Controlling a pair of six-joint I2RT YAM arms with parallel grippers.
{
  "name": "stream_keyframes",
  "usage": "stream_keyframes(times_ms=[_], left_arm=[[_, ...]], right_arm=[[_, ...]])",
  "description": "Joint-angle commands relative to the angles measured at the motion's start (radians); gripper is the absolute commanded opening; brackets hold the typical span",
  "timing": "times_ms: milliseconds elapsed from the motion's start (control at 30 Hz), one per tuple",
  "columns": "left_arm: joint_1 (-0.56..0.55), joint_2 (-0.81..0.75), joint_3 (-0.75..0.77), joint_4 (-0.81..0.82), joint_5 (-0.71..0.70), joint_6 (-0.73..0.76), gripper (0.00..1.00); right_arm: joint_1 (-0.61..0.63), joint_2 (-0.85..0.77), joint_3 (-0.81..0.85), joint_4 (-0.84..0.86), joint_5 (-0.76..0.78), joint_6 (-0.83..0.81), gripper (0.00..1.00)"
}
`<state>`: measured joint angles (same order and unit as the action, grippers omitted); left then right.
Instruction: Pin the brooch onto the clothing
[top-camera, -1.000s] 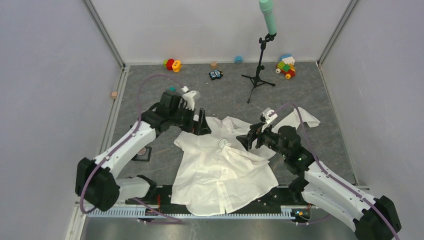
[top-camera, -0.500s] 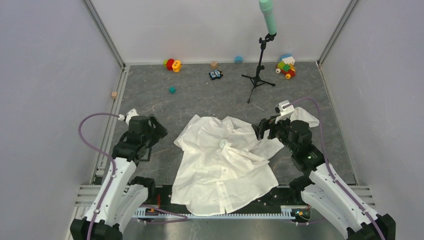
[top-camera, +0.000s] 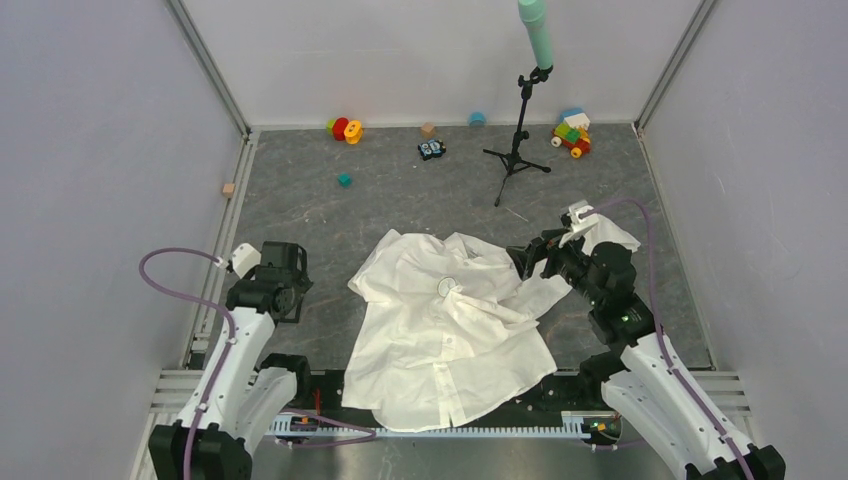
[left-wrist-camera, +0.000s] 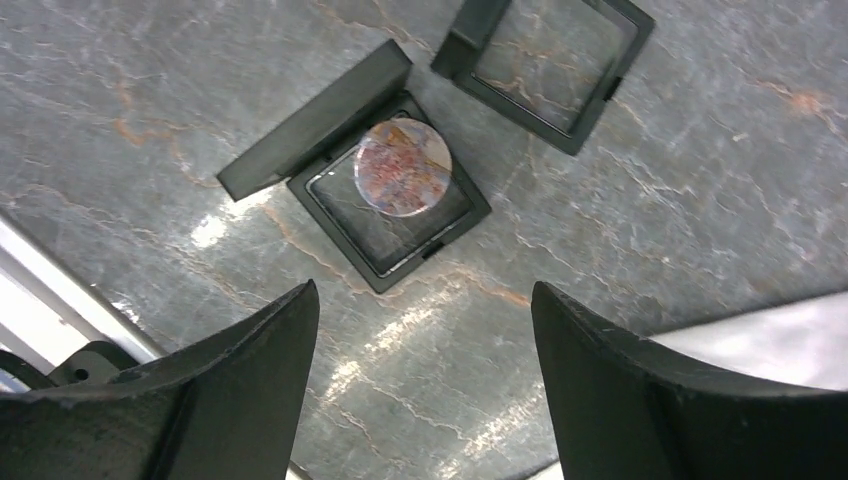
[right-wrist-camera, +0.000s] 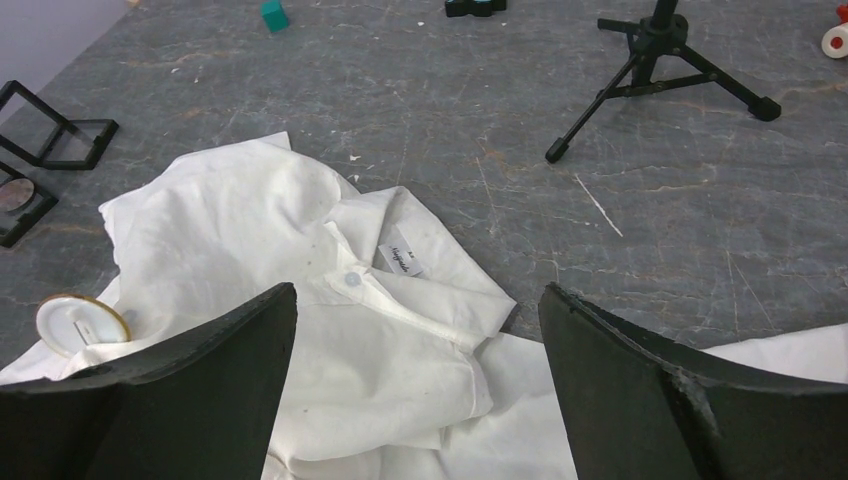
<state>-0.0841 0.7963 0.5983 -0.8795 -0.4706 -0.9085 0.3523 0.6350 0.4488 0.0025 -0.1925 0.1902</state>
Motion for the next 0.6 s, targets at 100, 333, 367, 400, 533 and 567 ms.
stream_keyframes(times_ms=[100, 333, 367, 400, 533, 567], left_arm=[[0.042, 0.055, -0.02, 0.074, -0.102, -0.015, 0.77], [0.083, 0.165, -0.018, 0.216, -0.023, 0.071, 0.7], [0.083, 0.182, -0.012, 0.22, -0.028, 0.079, 0.69], [0.083, 0.197, -0.01, 0.23, -0.032, 0.091, 0.68], [0.157, 0.249, -0.004, 0.269, -0.004, 0.118, 0.6], [0.166, 0.264, 0.002, 0.268, 0.0, 0.123, 0.6]], right_arm=[[0.014, -0.025, -0.022, 0.04, -0.023, 0.019, 0.95], [0.017, -0.032, -0.022, 0.039, -0.028, 0.022, 0.95], [0.017, -0.033, -0.022, 0.039, -0.03, 0.022, 0.95], [0.017, -0.034, -0.022, 0.039, -0.031, 0.023, 0.95], [0.019, -0.034, -0.022, 0.04, -0.036, 0.023, 0.95], [0.02, -0.036, -0.022, 0.039, -0.038, 0.025, 0.95]])
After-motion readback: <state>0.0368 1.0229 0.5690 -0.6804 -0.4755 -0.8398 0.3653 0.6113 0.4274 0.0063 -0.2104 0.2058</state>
